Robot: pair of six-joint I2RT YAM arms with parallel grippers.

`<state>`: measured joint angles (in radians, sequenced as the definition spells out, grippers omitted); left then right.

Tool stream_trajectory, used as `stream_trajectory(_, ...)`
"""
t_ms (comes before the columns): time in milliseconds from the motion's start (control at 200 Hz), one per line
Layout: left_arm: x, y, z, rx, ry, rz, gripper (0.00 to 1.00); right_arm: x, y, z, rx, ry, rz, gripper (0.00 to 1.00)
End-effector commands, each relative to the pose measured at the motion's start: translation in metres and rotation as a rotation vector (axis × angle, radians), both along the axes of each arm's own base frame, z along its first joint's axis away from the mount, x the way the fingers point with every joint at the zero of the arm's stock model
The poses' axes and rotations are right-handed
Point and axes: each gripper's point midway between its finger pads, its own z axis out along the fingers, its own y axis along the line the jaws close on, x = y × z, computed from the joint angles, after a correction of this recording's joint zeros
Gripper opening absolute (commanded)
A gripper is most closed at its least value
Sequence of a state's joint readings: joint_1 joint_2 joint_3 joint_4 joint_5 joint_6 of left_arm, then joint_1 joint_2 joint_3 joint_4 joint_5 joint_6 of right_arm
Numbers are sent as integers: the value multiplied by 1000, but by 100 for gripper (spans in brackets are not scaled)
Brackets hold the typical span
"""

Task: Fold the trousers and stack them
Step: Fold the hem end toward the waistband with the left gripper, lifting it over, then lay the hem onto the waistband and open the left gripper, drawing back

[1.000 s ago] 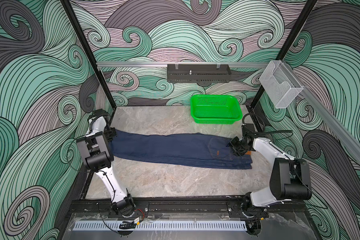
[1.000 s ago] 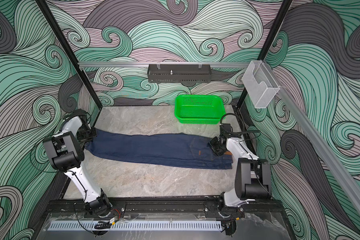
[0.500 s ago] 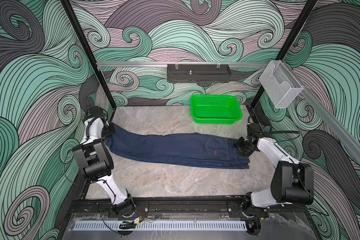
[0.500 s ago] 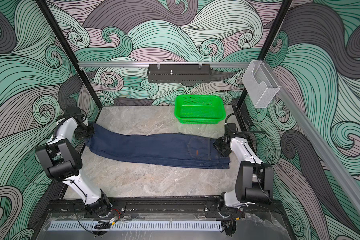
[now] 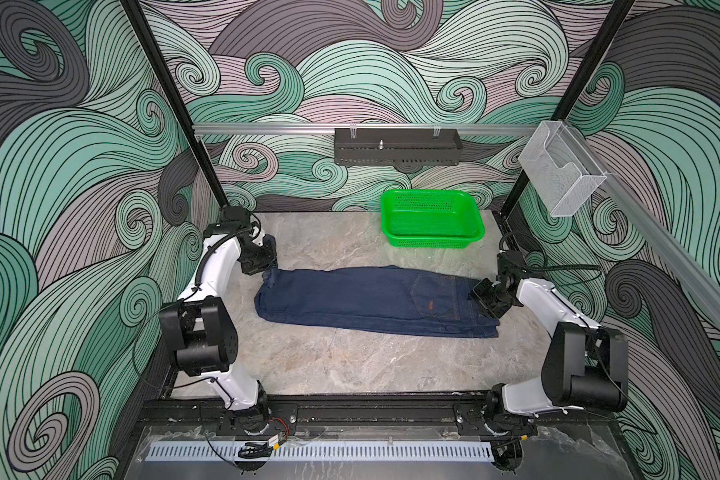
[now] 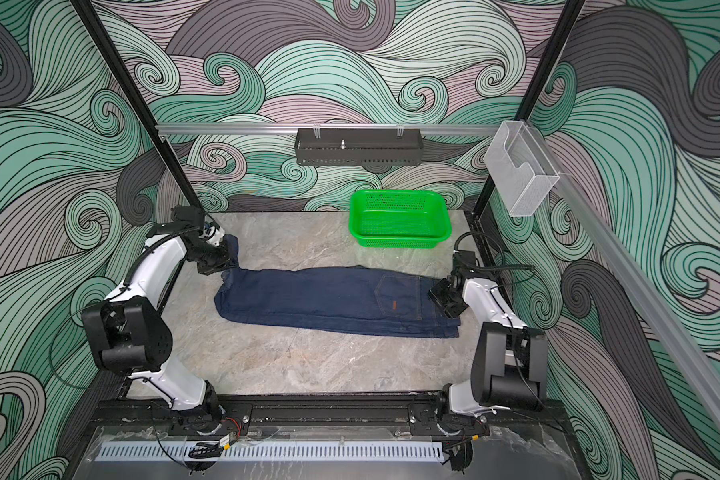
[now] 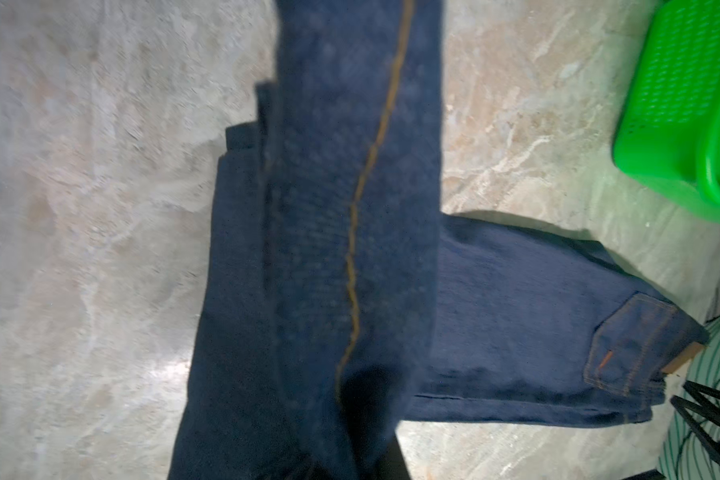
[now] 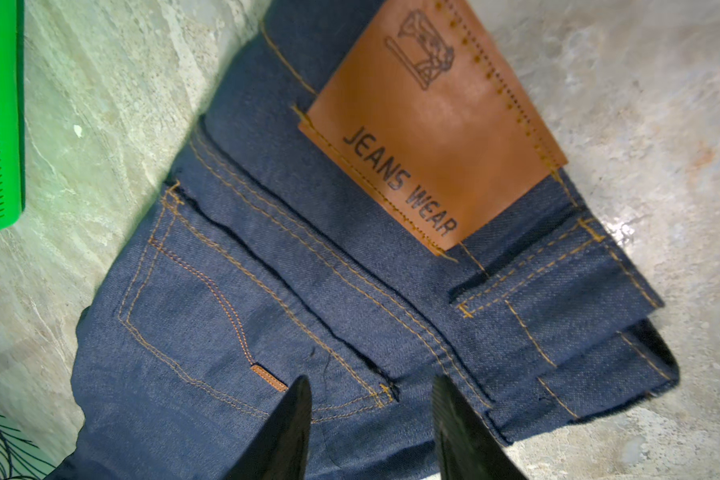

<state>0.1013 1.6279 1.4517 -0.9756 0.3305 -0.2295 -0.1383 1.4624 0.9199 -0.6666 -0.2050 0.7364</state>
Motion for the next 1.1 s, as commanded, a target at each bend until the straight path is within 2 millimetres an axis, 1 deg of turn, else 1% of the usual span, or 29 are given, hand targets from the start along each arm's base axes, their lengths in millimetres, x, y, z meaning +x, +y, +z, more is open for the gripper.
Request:
stream_trajectory(0, -10, -52, 27, -140, -54, -14, 0, -1, 1, 4, 13, -21, 3, 49)
stream_trajectory(125, -16, -98, 33, -177, -78, -56, 0, -1, 2, 5, 24, -29, 1, 49)
stream_trajectory(250, -13, -134, 34, -187, -104, -59, 0, -2, 2, 7, 32, -38, -3, 49)
stream_trajectory(345, -10, -157, 28, -168, -111, -62, 0, -3, 2, 9, 39, -45, -5, 49)
stream_trajectory(470, -6, -186, 13, -175, -95, -61, 0, -3, 2, 11, 44, -53, -8, 49)
stream_trajectory(670, -1, -227, -3, -186, -97, -90, 0, -3, 2, 13, 49, -62, -7, 49)
stream_trajectory(740, 0, -239, -9, -180, -84, -109, 0, -4, 1, 13, 50, -60, -9, 49)
stream_trajectory(841, -2, -251, -20, -163, -60, -132, 0, -4, 1, 13, 52, -60, -9, 49)
stream_trajectory(986, -2, -255, -42, -125, -22, -130, 0, -4, 0, 12, 52, -57, -7, 49)
stream_trajectory(1096, 1, -260, -52, -118, -16, -124, 0, -4, 1, 9, 56, -49, -5, 49)
